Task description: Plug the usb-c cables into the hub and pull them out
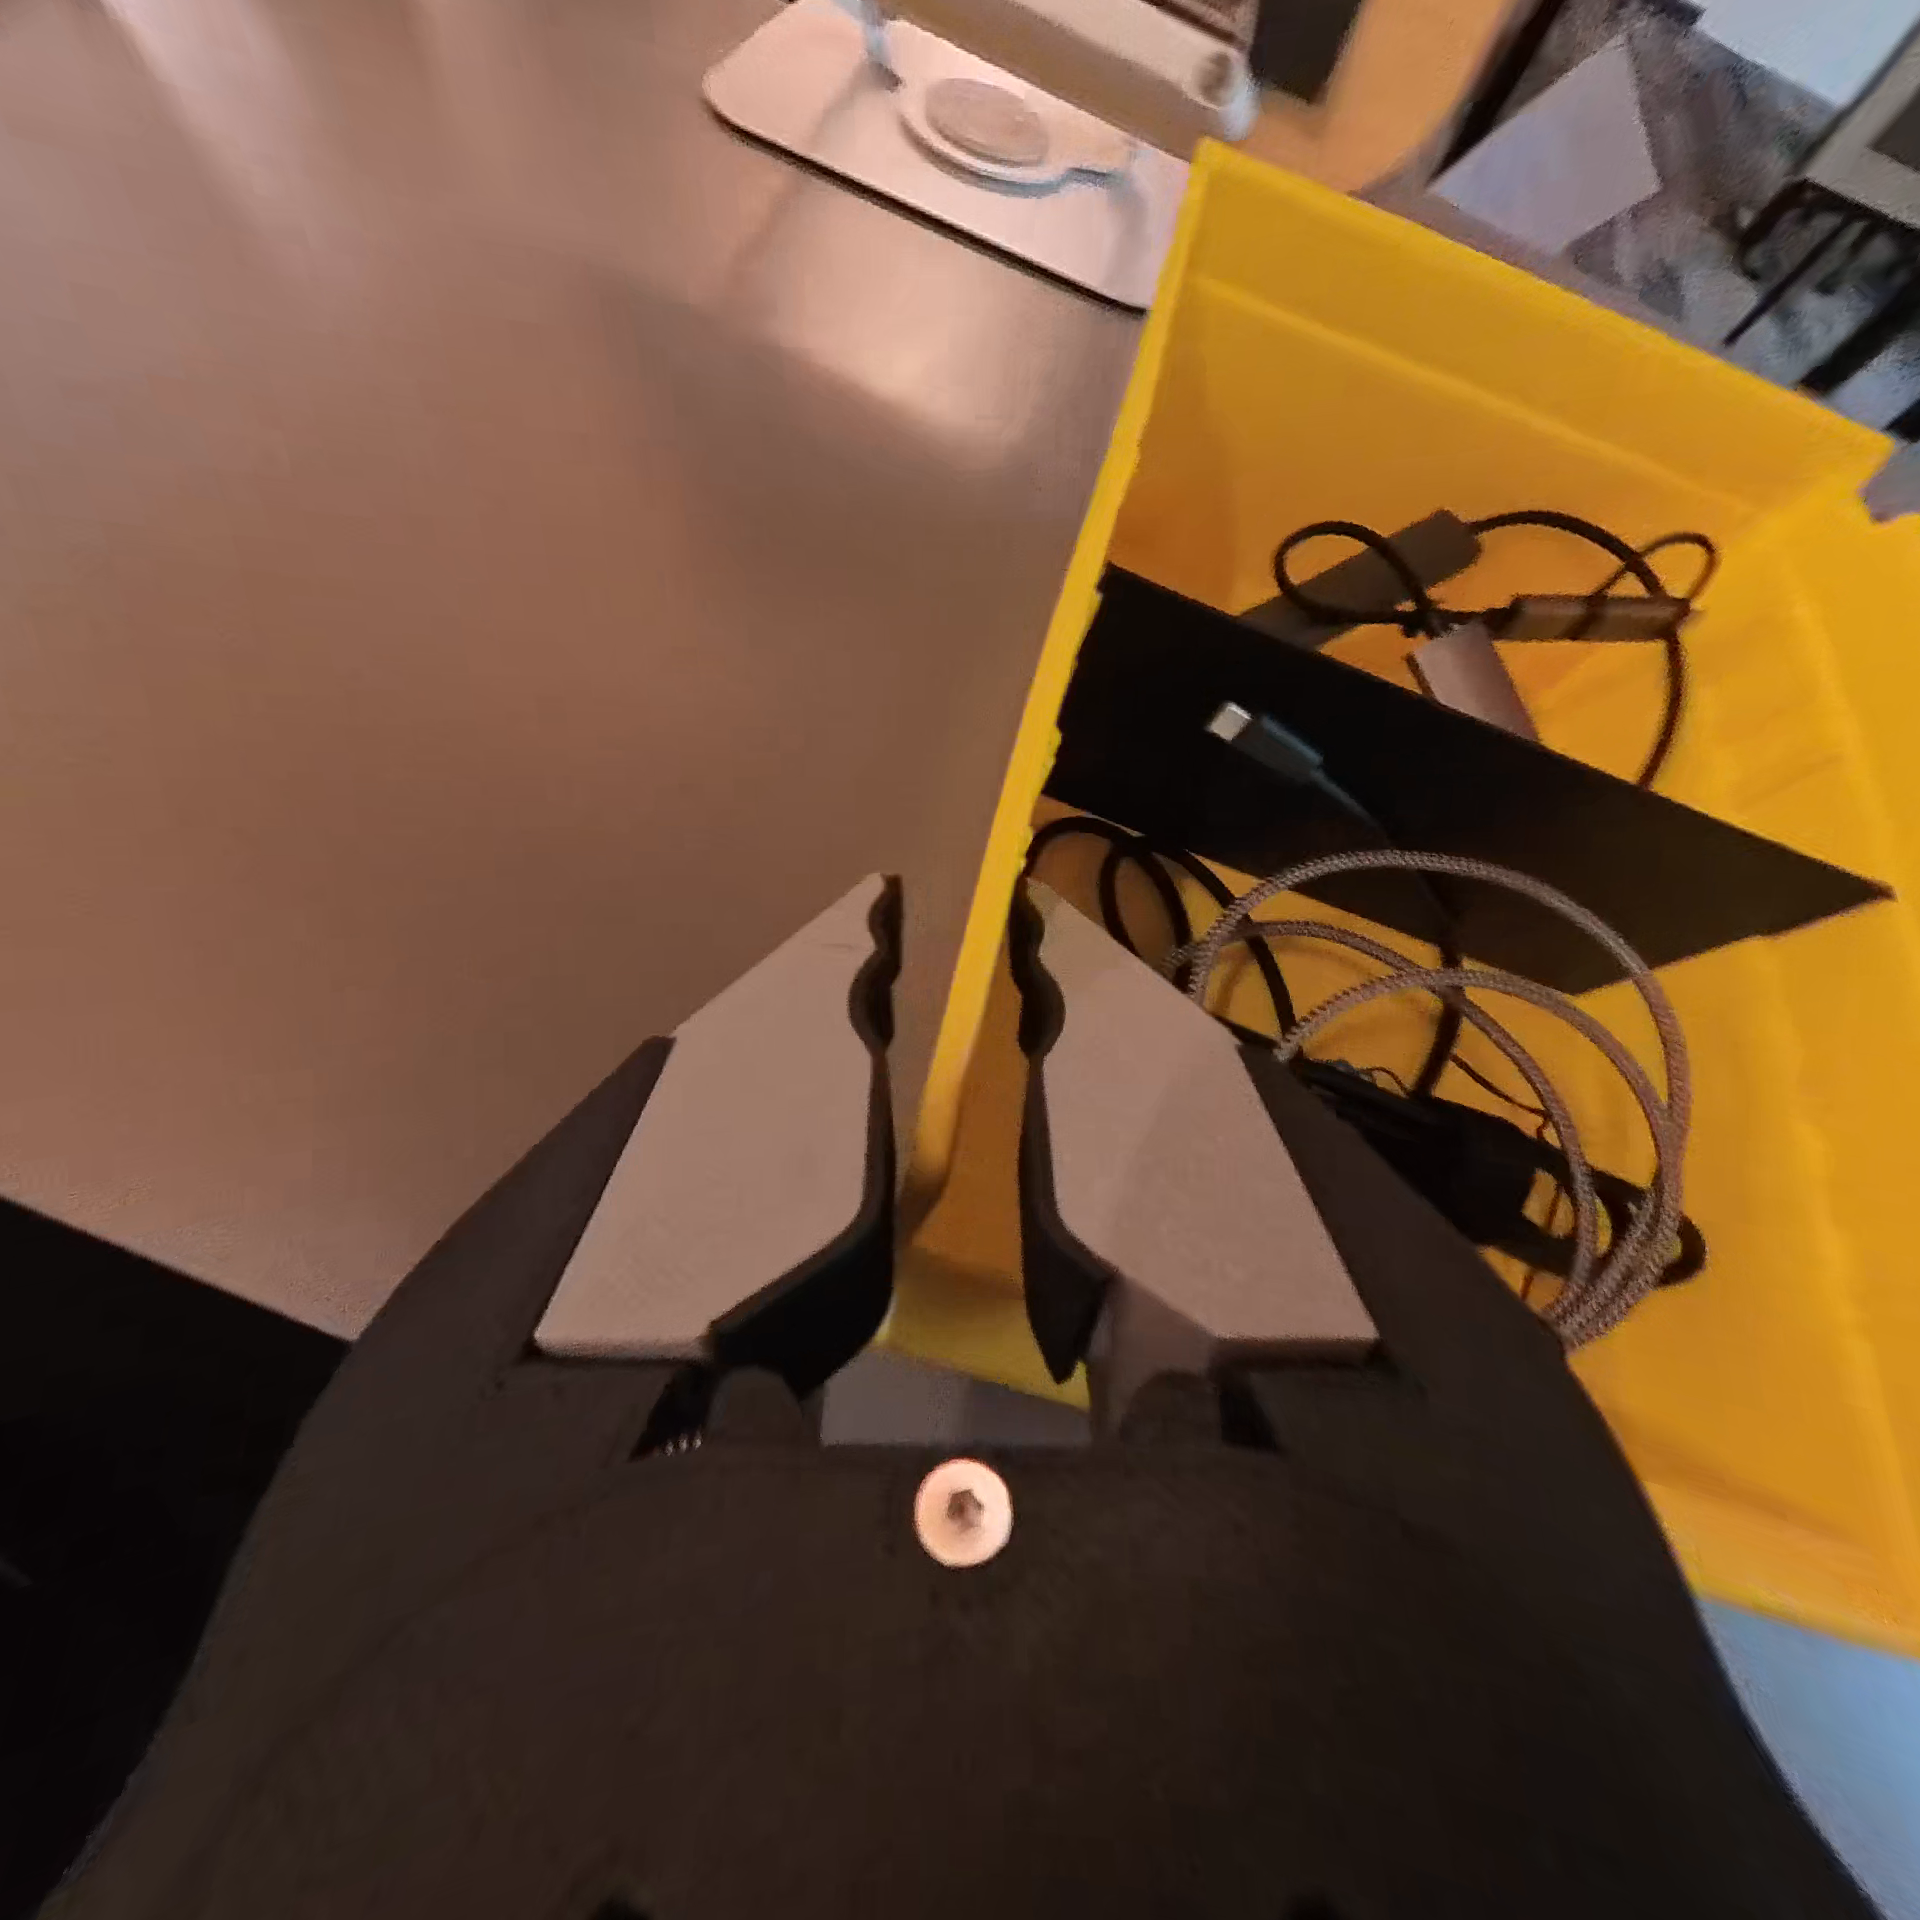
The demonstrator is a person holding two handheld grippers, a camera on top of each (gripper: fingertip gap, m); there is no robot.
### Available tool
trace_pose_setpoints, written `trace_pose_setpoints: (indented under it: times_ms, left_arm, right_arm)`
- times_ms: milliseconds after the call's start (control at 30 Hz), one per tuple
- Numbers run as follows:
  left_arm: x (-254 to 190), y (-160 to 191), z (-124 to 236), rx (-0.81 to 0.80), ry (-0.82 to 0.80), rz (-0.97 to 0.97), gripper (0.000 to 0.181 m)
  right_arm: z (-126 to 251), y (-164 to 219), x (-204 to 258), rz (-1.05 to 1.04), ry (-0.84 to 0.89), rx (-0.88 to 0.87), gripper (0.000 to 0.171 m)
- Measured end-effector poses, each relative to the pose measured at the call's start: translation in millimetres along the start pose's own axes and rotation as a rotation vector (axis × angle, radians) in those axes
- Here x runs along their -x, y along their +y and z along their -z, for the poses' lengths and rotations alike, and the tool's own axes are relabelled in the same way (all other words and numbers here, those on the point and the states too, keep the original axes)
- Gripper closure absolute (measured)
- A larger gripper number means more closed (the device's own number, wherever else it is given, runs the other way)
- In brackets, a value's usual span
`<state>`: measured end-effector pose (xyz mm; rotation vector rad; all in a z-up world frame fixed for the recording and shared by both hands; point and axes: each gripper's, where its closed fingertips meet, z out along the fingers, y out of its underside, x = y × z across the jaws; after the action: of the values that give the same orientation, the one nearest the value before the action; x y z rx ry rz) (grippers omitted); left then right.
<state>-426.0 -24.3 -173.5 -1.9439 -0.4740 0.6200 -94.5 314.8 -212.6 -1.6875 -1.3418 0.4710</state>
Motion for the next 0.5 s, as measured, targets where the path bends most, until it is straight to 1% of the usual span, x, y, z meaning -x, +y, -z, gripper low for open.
trace_pose_setpoints:
  times_ms: [67,100,167,233,300,433,500]
  left_arm:
    - [14.7,-21.8,14.4,-0.068,-0.044,-0.013,0.177]
    - [16.0,-32.2,20.5,-0.096,-0.033,-0.004,0.177]
    - [19.7,-53.0,34.4,-0.159,-0.042,0.024,0.175]
    - [21.1,-64.8,45.4,-0.199,-0.036,0.013,0.175]
    - [20.9,-76.4,57.4,-0.266,-0.04,0.01,0.175]
    - [26.5,-100.9,88.5,-0.375,-0.081,-0.011,0.176]
    - [30.7,-112.4,108.3,-0.441,-0.115,-0.018,0.176]
  right_arm:
    - [-10.9,-15.8,33.2,-0.003,-0.028,0.002,0.149]
    - [-16.0,-24.7,52.7,-0.001,-0.052,-0.005,0.149]
    - [-24.5,-43.8,95.9,-0.002,-0.114,-0.038,0.152]
    - [-30.3,-64.5,145.3,0.009,-0.189,-0.081,0.155]
    - [-34.7,-86.6,201.6,-0.007,-0.283,-0.115,0.153]
    - [-43.7,-138.0,328.4,0.009,-0.509,-0.183,0.139]
    - [-43.9,-172.0,388.0,0.044,-0.57,-0.265,0.121]
